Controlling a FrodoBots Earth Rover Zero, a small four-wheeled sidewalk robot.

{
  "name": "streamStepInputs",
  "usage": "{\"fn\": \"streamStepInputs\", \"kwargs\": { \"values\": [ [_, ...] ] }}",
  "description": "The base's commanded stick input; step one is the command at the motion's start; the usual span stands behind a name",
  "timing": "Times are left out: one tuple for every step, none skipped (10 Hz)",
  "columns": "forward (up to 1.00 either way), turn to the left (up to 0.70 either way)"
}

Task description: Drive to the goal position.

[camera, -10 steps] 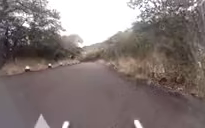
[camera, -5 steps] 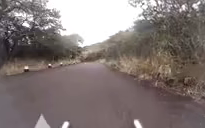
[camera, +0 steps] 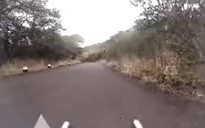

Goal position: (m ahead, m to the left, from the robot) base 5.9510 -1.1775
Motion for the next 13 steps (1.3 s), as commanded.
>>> {"fn": "streamStepInputs", "kwargs": {
  "values": [
    [0.50,0.00],
    [0.50,0.00],
    [0.50,0.00],
    [0.50,0.00],
    [0.50,0.00],
    [0.50,0.00],
    [0.50,0.00],
    [0.50,0.00],
    [0.50,0.00],
    [0.50,0.00],
    [0.50,0.00],
    [0.50,0.00],
    [0.50,0.00]
  ]
}}
